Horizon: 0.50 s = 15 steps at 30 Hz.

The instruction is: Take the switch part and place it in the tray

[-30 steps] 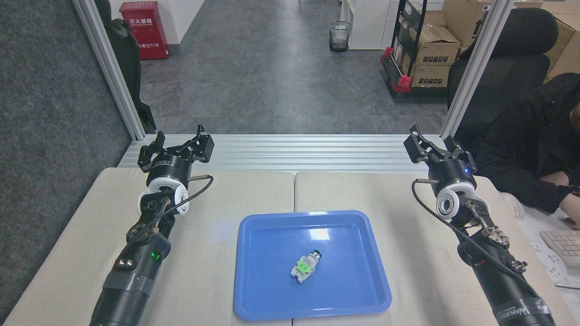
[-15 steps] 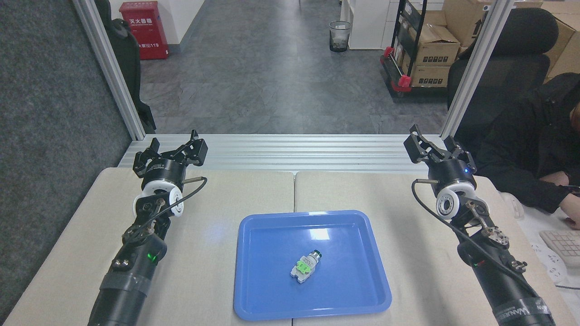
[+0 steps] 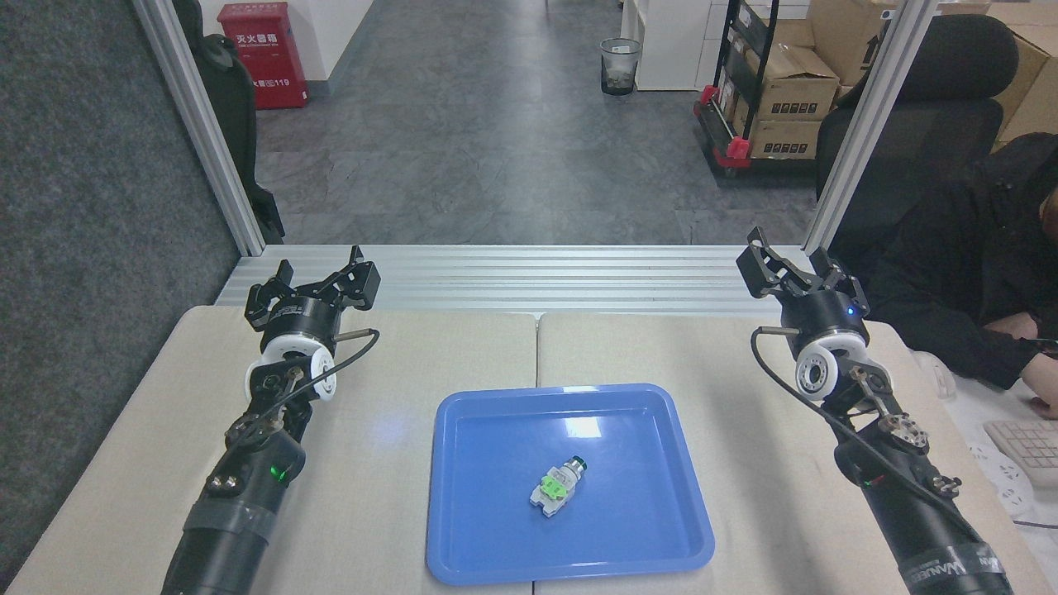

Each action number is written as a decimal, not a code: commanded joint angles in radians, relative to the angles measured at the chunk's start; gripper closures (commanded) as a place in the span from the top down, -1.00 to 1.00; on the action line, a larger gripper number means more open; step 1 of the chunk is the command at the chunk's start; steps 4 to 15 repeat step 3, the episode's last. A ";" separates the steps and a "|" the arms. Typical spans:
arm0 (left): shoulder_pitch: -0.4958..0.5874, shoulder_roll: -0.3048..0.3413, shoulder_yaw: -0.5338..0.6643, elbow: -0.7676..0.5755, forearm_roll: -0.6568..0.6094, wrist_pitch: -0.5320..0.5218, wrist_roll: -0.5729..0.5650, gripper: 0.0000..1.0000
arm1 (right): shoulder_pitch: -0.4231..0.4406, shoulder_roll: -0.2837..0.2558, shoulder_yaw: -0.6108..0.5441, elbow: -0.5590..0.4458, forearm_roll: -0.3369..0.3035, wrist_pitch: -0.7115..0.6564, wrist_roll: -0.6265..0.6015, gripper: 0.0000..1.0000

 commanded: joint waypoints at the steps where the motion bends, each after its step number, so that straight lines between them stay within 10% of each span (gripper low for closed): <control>1: -0.004 0.002 -0.036 0.015 -0.001 0.001 0.002 0.95 | 0.000 0.002 0.000 0.000 -0.001 0.001 0.000 0.98; 15: -0.006 0.002 -0.036 0.015 -0.001 0.001 0.002 0.95 | 0.000 0.000 0.000 0.000 -0.001 -0.001 0.000 0.98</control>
